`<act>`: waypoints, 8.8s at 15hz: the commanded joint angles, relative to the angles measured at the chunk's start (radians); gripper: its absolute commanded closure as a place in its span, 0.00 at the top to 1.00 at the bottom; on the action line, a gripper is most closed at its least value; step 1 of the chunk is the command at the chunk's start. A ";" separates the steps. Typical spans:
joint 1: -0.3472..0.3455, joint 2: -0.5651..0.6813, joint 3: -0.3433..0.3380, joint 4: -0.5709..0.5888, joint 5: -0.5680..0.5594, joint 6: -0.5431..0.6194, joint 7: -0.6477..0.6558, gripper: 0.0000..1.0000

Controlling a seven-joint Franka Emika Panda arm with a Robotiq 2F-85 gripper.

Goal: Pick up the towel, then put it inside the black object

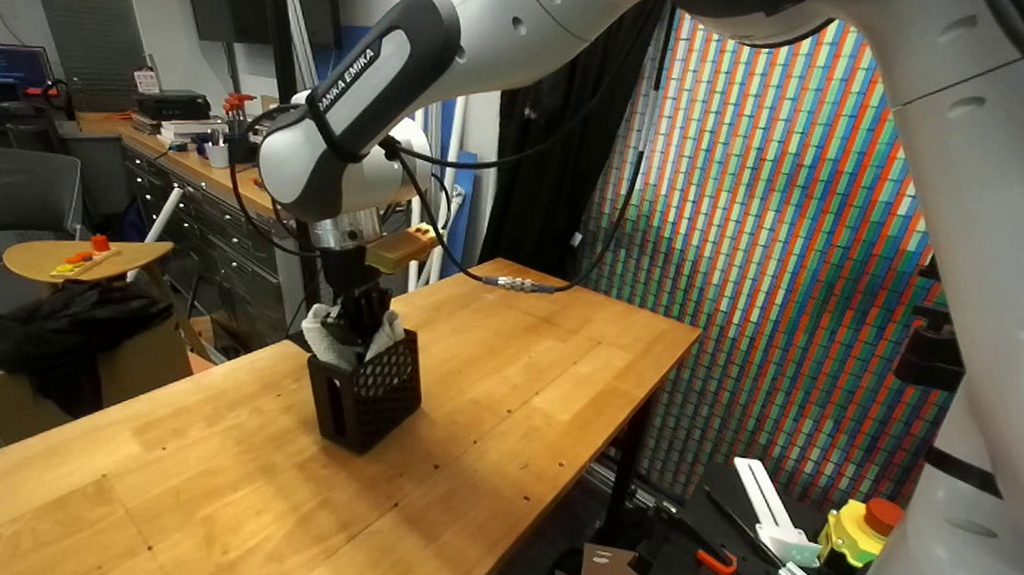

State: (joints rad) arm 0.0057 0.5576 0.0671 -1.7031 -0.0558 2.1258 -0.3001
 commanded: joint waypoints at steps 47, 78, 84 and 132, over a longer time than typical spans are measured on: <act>0.082 0.265 -0.007 0.610 -0.159 -0.372 -0.064 0.14; 0.078 -0.018 -0.009 0.019 -0.136 -0.084 0.155 0.14; 0.039 0.021 0.015 -0.063 -0.043 -0.012 0.121 0.14; 0.119 -0.022 0.022 0.124 -0.179 -0.173 0.082 0.14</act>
State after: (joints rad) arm 0.1351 0.5328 0.0878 -1.5908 -0.2498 1.9517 -0.2031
